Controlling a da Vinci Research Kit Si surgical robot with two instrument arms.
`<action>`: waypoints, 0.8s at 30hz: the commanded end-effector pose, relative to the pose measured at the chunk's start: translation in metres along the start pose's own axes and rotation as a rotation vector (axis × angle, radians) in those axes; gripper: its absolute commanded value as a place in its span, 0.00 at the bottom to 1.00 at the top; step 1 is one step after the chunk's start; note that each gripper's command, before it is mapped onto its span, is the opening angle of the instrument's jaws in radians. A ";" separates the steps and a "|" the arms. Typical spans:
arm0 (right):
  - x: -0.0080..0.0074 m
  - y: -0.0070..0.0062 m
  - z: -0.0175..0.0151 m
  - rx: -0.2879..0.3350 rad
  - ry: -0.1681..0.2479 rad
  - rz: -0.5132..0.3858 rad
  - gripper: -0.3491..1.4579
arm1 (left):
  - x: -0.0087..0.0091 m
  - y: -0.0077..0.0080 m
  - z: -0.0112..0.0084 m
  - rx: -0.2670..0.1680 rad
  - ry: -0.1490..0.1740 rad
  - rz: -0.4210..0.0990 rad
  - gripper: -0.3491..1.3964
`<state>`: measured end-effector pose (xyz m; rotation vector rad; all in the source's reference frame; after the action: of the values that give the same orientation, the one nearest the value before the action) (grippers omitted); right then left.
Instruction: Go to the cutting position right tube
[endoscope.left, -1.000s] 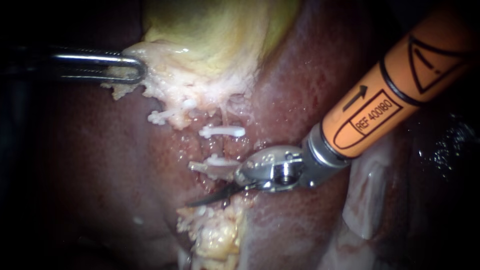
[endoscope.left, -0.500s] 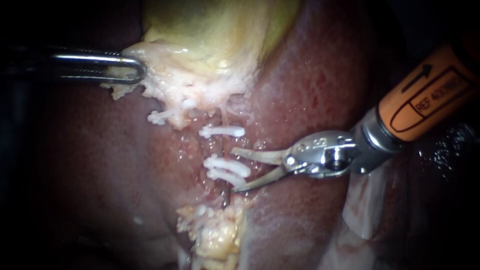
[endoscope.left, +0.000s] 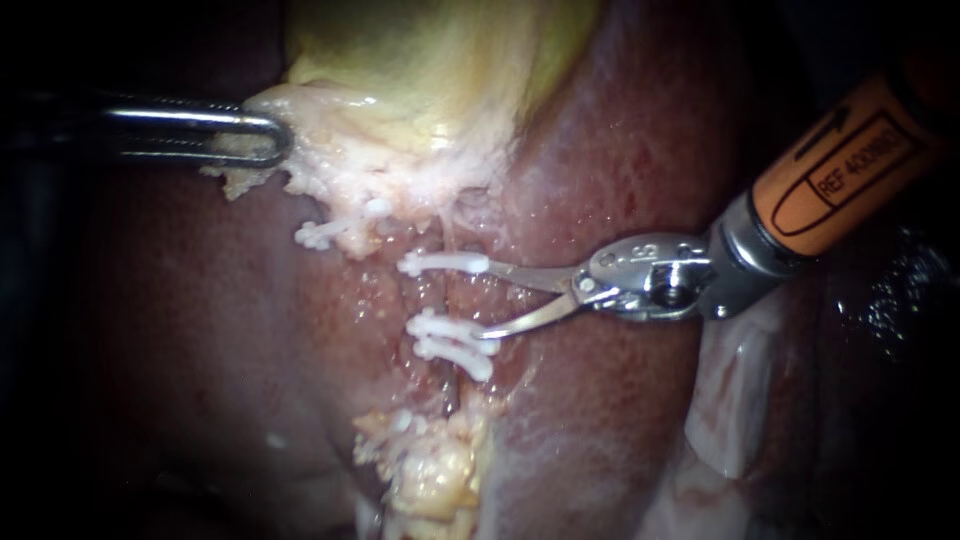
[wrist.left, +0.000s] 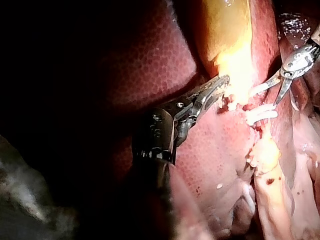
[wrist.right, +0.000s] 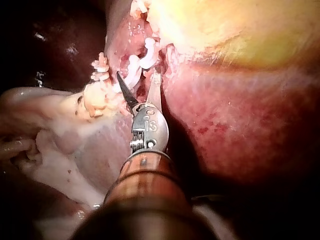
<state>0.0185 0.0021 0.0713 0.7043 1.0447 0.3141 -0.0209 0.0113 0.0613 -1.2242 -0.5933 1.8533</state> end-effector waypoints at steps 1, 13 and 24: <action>-0.0001 -0.0001 0.0003 0.013 0.004 -0.006 0.90 | 0.0000 0.0000 0.0000 0.000 0.000 0.000 0.00; 0.0007 0.0002 0.0042 0.072 0.040 -0.034 0.88 | 0.0001 0.0001 0.0003 0.002 0.001 -0.001 0.00; 0.0014 0.0005 0.0071 0.092 0.106 -0.020 0.88 | 0.0002 0.0002 0.0006 0.007 0.002 -0.002 0.00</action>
<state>0.0256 0.0006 0.0729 0.7659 1.1754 0.2911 -0.0215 0.0114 0.0612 -1.2210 -0.5872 1.8510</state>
